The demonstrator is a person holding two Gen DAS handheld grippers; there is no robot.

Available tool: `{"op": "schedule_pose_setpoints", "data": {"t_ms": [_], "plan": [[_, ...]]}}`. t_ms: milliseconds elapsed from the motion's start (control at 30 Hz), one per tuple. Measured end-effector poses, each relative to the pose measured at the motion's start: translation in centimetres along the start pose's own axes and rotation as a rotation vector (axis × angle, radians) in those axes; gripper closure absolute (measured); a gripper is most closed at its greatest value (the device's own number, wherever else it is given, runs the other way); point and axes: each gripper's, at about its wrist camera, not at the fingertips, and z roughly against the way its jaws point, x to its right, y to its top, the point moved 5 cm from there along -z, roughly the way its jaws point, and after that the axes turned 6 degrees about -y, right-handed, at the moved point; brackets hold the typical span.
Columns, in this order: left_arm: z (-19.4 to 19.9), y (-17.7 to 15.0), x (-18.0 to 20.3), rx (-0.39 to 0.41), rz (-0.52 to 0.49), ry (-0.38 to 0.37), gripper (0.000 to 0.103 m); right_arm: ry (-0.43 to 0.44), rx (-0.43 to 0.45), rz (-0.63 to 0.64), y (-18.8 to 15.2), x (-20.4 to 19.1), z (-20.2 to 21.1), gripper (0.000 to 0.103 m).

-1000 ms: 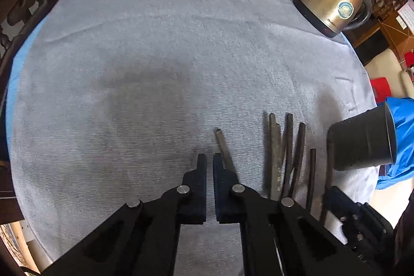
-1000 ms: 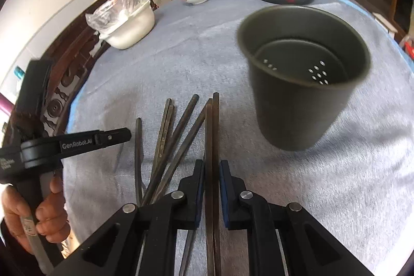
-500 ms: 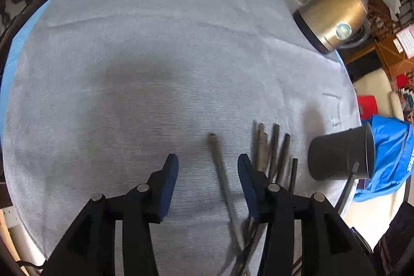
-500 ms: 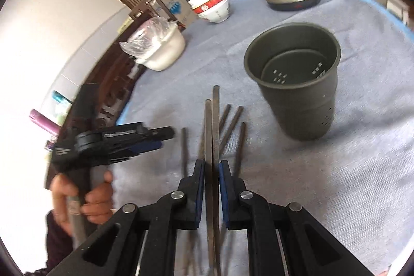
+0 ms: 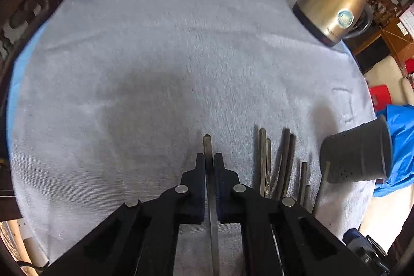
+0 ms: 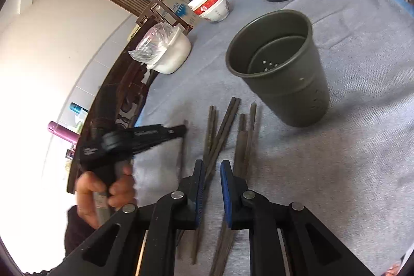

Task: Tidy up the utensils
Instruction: 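Close the left gripper on one chopstick while the right gripper grasps another chopstick, then lift the left gripper's chopstick upright while the right gripper raises its chopstick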

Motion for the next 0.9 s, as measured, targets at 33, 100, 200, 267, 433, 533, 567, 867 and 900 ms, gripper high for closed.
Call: {"op": "schedule_pose_setpoints", "data": {"t_ms": [33,100,200,267,433,533,567,867,900], "plan": [[0.8,0.2,0.0,0.019,-0.004,-0.003,0.097,-0.012,-0.005,-0.003,0.0,0.3,-0.1,0.087],[2.4,0.5,0.0,0.055,-0.015,-0.006,0.097,-0.045,-0.018,-0.019,-0.1,1.0,-0.5,0.087],[5.1,0.4,0.3,0.115,-0.045,-0.012,0.097,-0.098,-0.038,-0.049,0.0,2.3,-1.3,0.086],[6.7,0.0,0.5,0.15,-0.06,-0.027,0.097,-0.126,-0.044,-0.05,0.0,2.7,-2.0,0.086],[9.1,-0.4,2.1,0.226,-0.092,-0.056,0.097,-0.19,-0.074,-0.064,0.2,3.1,-4.2,0.086],[10.5,-1.0,2.9,0.264,-0.117,-0.063,0.098,-0.238,-0.087,-0.079,0.3,2.9,-5.7,0.085],[11.0,-1.4,3.1,0.278,-0.127,-0.065,0.098,-0.243,-0.097,-0.081,0.3,2.7,-6.1,0.085],[13.9,-2.7,3.8,0.333,-0.165,-0.092,0.098,-0.273,-0.062,0.002,0.1,0.7,-5.7,0.096],[14.3,-2.8,3.8,0.34,-0.169,-0.09,0.098,-0.266,-0.049,0.022,0.2,0.3,-5.4,0.096]]}}
